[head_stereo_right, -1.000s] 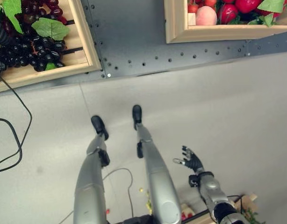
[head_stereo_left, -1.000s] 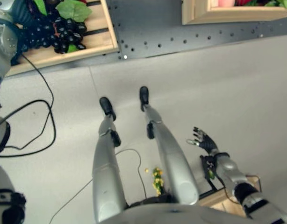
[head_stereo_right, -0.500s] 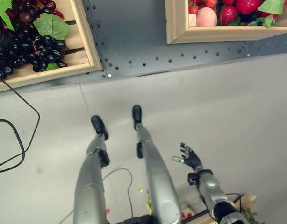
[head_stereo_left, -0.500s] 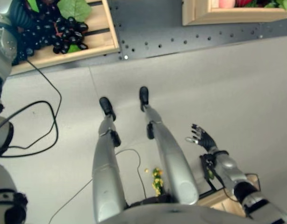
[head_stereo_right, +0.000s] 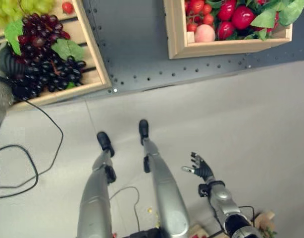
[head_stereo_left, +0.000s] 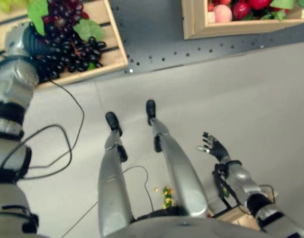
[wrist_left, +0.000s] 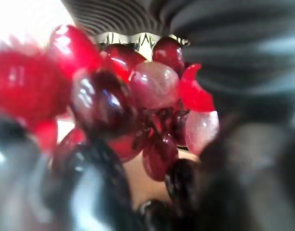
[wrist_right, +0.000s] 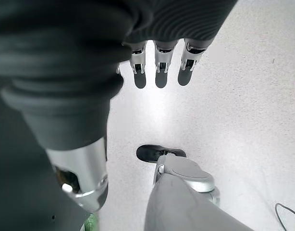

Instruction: Pick up the fruits from the basket on one side to the basket on the other side

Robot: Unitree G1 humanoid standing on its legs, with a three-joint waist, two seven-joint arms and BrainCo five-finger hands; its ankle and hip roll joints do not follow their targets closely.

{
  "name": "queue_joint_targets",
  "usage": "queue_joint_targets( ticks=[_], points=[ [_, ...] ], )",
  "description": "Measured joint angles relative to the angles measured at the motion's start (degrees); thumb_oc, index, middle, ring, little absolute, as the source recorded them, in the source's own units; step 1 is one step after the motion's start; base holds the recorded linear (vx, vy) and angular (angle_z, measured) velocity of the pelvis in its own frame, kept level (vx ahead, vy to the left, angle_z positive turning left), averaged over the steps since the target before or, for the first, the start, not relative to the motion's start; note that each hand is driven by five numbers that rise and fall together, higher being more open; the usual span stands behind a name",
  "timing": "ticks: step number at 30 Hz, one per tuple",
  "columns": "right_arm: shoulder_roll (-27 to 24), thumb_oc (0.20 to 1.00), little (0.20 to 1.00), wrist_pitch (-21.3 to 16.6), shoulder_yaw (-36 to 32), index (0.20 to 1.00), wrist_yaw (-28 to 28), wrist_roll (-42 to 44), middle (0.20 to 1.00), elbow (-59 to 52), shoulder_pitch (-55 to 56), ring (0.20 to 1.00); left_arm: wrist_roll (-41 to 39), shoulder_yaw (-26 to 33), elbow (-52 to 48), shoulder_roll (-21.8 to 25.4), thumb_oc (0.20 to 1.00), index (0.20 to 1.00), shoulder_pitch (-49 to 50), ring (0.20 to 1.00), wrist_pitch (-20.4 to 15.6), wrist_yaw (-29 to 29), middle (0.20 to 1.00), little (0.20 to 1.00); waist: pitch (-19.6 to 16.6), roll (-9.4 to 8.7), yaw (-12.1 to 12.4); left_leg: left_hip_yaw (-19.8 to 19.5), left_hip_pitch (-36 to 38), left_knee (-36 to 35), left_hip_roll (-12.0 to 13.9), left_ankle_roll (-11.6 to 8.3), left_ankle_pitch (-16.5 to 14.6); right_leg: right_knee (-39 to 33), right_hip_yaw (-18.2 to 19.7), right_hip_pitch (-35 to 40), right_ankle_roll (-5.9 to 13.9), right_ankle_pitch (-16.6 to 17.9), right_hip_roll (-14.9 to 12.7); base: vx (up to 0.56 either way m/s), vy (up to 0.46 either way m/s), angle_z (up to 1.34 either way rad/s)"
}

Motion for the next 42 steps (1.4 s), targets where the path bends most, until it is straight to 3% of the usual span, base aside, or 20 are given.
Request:
queue_joint_targets(
  ticks=[3,5,8,12,16,24,28,32,42],
  points=[
    [0.2,1.000,1.000,-0.3,-2.4,1.000,-0.5,-0.2,1.000,-0.2,1.7,1.000,-2.7,3.5,-10.1,-3.9,0.200,0.200,11.3,0.200,-2.7,1.0,0.200,0.200,0.1,0.06,0.1,-0.5,3.7,-1.5,-0.6,-0.10,0.0,0.0,-0.8,3.2,-0.28,-1.0,-0.6,0.02,0.035,0.09],
    [0.4,1.000,1.000,-0.1,-3.9,1.000,-1.3,-1.4,1.000,0.7,2.4,1.000,-5.0,7.6,-14.8,-8.1,0.200,0.200,18.1,0.200,-4.0,0.6,0.200,0.200,0.2,0.09,2.1,-0.5,6.4,-2.4,-0.8,-0.12,-0.1,-0.1,-0.8,5.5,-0.63,-1.6,-0.8,0.03,0.040,0.05],
    [0.3,1.000,1.000,-0.1,-5.5,1.000,-1.9,-3.1,1.000,0.9,3.5,1.000,-10.0,8.8,-19.6,-10.4,0.200,0.200,26.5,0.200,-5.1,-0.6,0.200,0.200,0.3,0.42,5.5,-0.5,10.6,-3.5,-0.9,-0.10,0.0,0.0,-1.0,9.3,-0.96,-2.5,-0.9,0.09,0.045,0.03],
    [0.4,1.000,1.000,0.0,-7.4,1.000,-2.4,-4.4,1.000,2.3,4.1,1.000,-18.7,11.2,-21.3,-17.0,0.200,0.200,32.4,0.200,-6.5,-3.5,0.200,0.200,0.4,1.77,7.1,-1.4,16.7,-5.9,-1.4,-0.18,0.4,0.0,-2.6,15.1,-0.87,-3.6,-1.6,0.05,0.020,0.21],
    [0.4,1.000,1.000,0.4,-9.0,1.000,-2.5,-5.1,1.000,2.6,5.2,1.000,-25.1,11.9,-24.2,-18.7,0.200,0.200,36.0,0.200,-6.6,-6.3,0.200,0.200,0.3,3.04,8.1,-2.3,20.9,-8.3,-1.8,-0.15,1.5,-0.8,-3.7,19.2,-1.00,-3.8,-2.0,0.04,0.023,0.18],
    [0.0,1.000,1.000,0.7,-11.0,1.000,-2.3,-5.7,1.000,2.8,8.0,1.000,-27.2,12.0,-30.2,-19.5,0.200,0.200,39.1,0.200,-7.1,-10.3,0.200,0.200,-2.5,6.40,9.1,-2.9,24.2,-9.4,-2.1,0.15,1.8,-1.9,-5.0,23.0,-0.84,-3.9,-2.3,0.04,0.023,0.08],
    [-0.1,1.000,1.000,1.6,-12.2,1.000,-1.7,-6.2,1.000,2.4,9.3,1.000,-29.0,12.5,-33.0,-19.9,0.200,0.200,40.2,0.200,-7.4,-12.2,0.200,0.200,-4.6,6.69,9.1,-3.1,26.0,-10.0,-2.1,-0.05,1.6,-2.0,-5.3,24.8,-0.64,-4.3,-2.3,0.05,0.029,0.03],
    [-0.4,1.000,1.000,1.8,-13.3,1.000,-1.2,-6.4,1.000,0.0,12.4,1.000,-30.6,13.2,-36.1,-20.5,0.200,0.200,42.7,0.200,-7.8,-14.0,0.200,0.200,-9.3,7.68,9.2,-3.6,27.4,-10.9,-2.2,-0.08,1.6,-2.1,-5.4,26.0,-0.35,-4.9,-2.3,0.04,0.005,0.06],
    [-0.8,1.000,1.000,2.3,-13.4,1.000,-0.1,-6.8,1.000,-3.1,14.1,1.000,-31.8,14.1,-36.7,-21.2,0.200,0.200,46.5,0.200,-7.8,-15.4,0.200,0.200,-12.9,8.30,9.2,-3.7,29.0,-11.8,-1.9,0.22,1.4,-2.2,-5.8,27.4,-0.74,-5.4,-2.1,0.04,-0.003,0.02]
  ],
)
